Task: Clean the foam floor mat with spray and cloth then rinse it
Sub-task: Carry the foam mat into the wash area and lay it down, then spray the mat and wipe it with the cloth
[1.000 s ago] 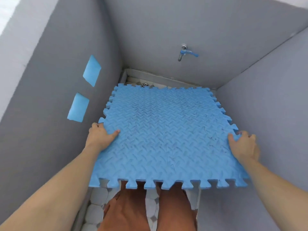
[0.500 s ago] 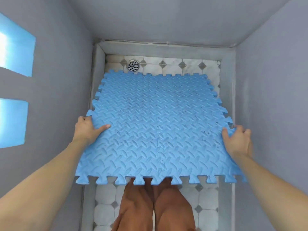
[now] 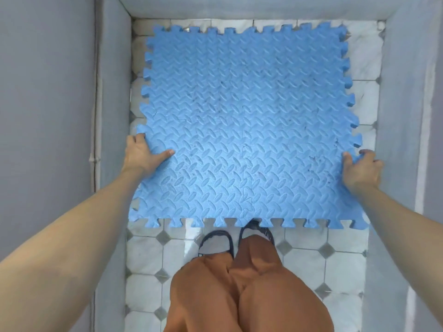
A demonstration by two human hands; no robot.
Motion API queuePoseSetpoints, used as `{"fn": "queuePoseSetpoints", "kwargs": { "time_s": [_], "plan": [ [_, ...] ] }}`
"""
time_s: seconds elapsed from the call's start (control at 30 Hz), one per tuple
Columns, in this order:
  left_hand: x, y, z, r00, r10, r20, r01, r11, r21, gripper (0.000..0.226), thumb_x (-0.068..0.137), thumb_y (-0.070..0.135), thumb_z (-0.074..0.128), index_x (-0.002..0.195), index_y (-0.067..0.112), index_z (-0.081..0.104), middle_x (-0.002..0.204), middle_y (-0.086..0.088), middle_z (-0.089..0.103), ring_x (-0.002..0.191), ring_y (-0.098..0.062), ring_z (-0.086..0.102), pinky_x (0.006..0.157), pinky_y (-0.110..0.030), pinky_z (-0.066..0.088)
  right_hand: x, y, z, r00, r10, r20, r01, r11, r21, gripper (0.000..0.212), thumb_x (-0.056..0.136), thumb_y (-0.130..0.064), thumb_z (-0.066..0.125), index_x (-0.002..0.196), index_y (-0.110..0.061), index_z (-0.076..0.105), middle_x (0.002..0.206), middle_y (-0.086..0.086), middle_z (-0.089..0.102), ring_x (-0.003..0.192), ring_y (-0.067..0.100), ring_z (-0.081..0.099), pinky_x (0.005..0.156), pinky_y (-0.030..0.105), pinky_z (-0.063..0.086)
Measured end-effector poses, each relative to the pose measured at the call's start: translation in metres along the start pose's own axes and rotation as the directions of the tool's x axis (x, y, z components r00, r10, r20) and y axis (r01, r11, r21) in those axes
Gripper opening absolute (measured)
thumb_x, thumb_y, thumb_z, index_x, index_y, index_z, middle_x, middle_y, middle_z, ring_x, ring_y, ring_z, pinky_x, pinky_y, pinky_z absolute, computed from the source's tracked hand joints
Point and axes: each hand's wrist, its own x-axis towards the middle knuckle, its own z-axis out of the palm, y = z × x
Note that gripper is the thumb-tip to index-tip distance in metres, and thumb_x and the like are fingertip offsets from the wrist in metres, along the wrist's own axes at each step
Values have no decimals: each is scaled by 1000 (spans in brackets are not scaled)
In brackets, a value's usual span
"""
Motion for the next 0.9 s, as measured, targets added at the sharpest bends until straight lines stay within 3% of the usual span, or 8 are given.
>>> {"fn": "queuePoseSetpoints", "kwargs": {
  "time_s": [0.23, 0.37, 0.43, 0.53, 0.63, 0.73, 0.9],
  "plan": [
    [48, 14, 36, 996, -60, 65, 56, 996, 67, 113, 70, 56, 74, 149, 6, 10, 147, -15, 17, 132, -36, 32, 107, -47, 36, 34, -13, 39, 995, -19, 100, 18, 1000, 5, 57, 96, -30, 54, 144, -9, 31, 142, 27, 31, 118, 46, 49, 101, 44, 37],
    [34, 22, 34, 986, -56, 154, 62, 998, -31, 120, 75, 48, 74, 151, 17, -13, 158, -11, -5, 143, -32, 21, 113, -43, 30, 16, -29, 35, 966, -188, 176, 193, 981, -11, 68, 93, -25, 59, 150, -13, 24, 151, 23, 21, 130, 39, 41, 106, 42, 34],
    [14, 35, 15, 988, -16, 151, 29, 996, -80, 119, 76, 45, 74, 150, 19, -15, 159, -10, -11, 146, -30, 15, 115, -41, 25, -1, -42, 15, 947, -270, 176, 280, 959, -33, 70, 92, -25, 61, 150, -15, 24, 154, 23, 16, 140, 35, 29, 110, 42, 31],
    [-29, 70, -45, 988, 126, 86, -121, 990, -67, 109, 80, 42, 72, 152, 17, -7, 158, -13, -5, 144, -31, 18, 114, -42, 27, -40, -75, -47, 933, -317, 169, 324, 946, -17, 70, 90, -29, 63, 150, -19, 26, 156, 19, 16, 141, 32, 27, 109, 43, 32],
    [-81, 122, -141, 953, 304, -11, -304, 952, -31, 69, 88, 34, 64, 145, 14, 29, 148, -11, 21, 122, -31, 47, 100, -46, 43, -89, -120, -141, 907, -399, 133, 398, 917, 40, 70, 90, -29, 64, 150, -19, 28, 154, 18, 21, 139, 34, 30, 109, 44, 33],
    [-135, 189, -261, 852, 489, -189, -503, 864, -32, 33, 90, 26, 59, 120, 12, 56, 123, -7, 43, 89, -26, 59, 85, -40, 49, -139, -179, -252, 867, -498, 22, 492, 861, 130, 66, 88, -21, 67, 146, -15, 37, 145, 16, 35, 131, 34, 40, 106, 41, 35],
    [-202, 305, -456, 522, 721, -456, -765, 632, 123, 15, 89, 19, 60, 102, 13, 64, 103, -4, 55, 84, -23, 62, 73, -32, 50, -209, -289, -442, 737, -579, -349, 670, 697, 258, 55, 84, -15, 72, 135, -13, 50, 133, 10, 47, 123, 29, 50, 101, 39, 39]
  ]
}}
